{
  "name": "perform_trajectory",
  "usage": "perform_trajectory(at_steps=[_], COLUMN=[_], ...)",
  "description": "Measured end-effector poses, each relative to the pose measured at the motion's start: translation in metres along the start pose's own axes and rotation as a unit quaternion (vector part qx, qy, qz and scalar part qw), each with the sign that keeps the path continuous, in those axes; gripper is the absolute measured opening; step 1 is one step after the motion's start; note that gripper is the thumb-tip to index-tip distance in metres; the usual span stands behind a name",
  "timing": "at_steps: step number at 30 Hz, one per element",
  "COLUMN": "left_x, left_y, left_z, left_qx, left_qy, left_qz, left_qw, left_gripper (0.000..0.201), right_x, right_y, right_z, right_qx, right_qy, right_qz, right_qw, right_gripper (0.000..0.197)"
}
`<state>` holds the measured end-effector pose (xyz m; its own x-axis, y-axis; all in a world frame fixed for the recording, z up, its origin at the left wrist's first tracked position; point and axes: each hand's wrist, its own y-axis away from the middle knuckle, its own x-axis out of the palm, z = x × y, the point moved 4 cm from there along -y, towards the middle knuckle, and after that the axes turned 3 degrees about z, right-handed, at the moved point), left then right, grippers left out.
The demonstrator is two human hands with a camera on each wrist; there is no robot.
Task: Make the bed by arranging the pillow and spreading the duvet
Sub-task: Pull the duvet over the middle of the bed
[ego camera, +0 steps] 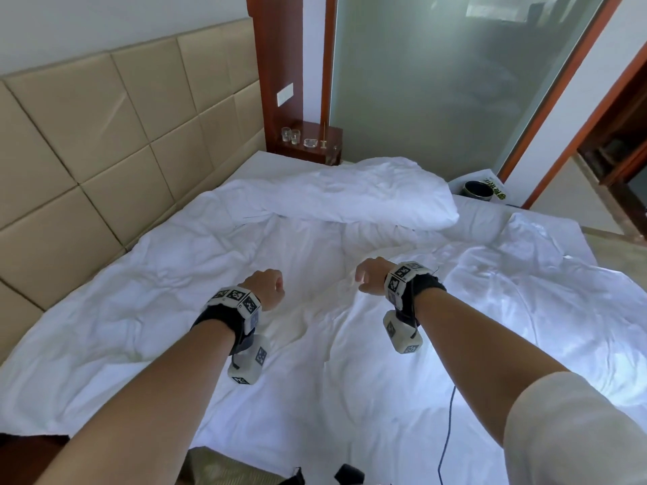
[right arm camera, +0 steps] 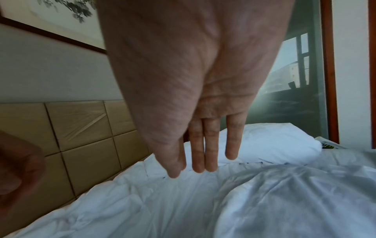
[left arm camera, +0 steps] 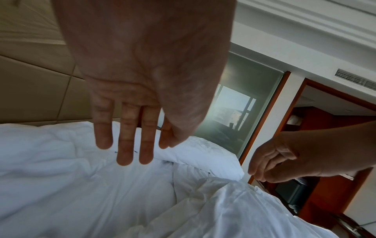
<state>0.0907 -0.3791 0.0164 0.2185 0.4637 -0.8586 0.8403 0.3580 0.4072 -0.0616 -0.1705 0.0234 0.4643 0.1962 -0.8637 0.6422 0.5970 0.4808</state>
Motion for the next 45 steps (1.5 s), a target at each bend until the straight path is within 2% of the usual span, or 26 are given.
perform_trajectory(at_steps=[3,5,8,13,18,22,26,29,31,33,38,40,42,44,45], left_x=[0.009,0.02,0.046,0.072,0.098,0.124,0.151,0.159,0.157,0.151,0.128,0.135,0.153,0.178,0.19], left_y=[-0.009,-0.016,-0.023,-0.049,-0.091,-0.132,-0.168,-0.191,-0.204,-0.217,-0.26,-0.277,-0.287,-0.292,-0.294], left_z=[-0.032,-0.053,-0.082,-0.107,-0.121,-0.127,-0.137,-0.139,-0.137,-0.135,-0.116,-0.109,-0.104,-0.099,-0.097], left_qx=[-0.003,0.001,0.022,0.026,0.047,0.068,0.098,0.097,0.102,0.11,0.081,0.066,0.052,0.03,0.016], left_qy=[0.001,0.012,0.013,-0.013,-0.007,-0.027,0.009,0.016,-0.004,0.008,0.085,0.092,0.121,0.146,0.149], left_qz=[0.001,0.003,0.026,0.061,0.076,0.093,0.122,0.124,0.109,0.082,-0.014,0.007,0.058,0.099,0.117], left_qw=[1.0,1.0,0.999,0.998,0.996,0.993,0.988,0.987,0.989,0.991,0.993,0.994,0.99,0.984,0.982], left_gripper=[0.01,0.013,0.026,0.047,0.072,0.08,0.075,0.067,0.048,0.036,0.027,0.023,0.02,0.039,0.055], right_x=[0.003,0.003,0.008,0.034,0.04,0.049,0.057,0.055,0.052,0.043,0.018,0.024,0.042,0.06,0.068], right_y=[-0.008,-0.016,-0.027,-0.054,-0.093,-0.118,-0.143,-0.163,-0.176,-0.188,-0.219,-0.237,-0.254,-0.264,-0.268], right_z=[-0.03,-0.052,-0.075,-0.092,-0.115,-0.129,-0.138,-0.135,-0.13,-0.127,-0.125,-0.13,-0.14,-0.151,-0.155], right_qx=[-0.013,-0.014,-0.013,-0.051,-0.046,-0.035,-0.036,-0.046,-0.06,-0.067,-0.067,-0.058,-0.037,-0.016,-0.014], right_qy=[0.016,0.029,0.055,0.115,0.099,0.091,0.08,0.107,0.136,0.133,0.057,0.043,0.038,0.058,0.071], right_qz=[0.013,0.024,0.032,0.032,0.011,0.019,0.015,-0.021,-0.033,-0.048,-0.136,-0.099,0.03,0.138,0.164], right_qw=[1.0,0.999,0.998,0.992,0.994,0.995,0.996,0.993,0.988,0.988,0.987,0.993,0.998,0.989,0.984], right_gripper=[0.032,0.04,0.053,0.062,0.074,0.082,0.07,0.043,0.026,0.02,0.01,0.02,0.056,0.097,0.109])
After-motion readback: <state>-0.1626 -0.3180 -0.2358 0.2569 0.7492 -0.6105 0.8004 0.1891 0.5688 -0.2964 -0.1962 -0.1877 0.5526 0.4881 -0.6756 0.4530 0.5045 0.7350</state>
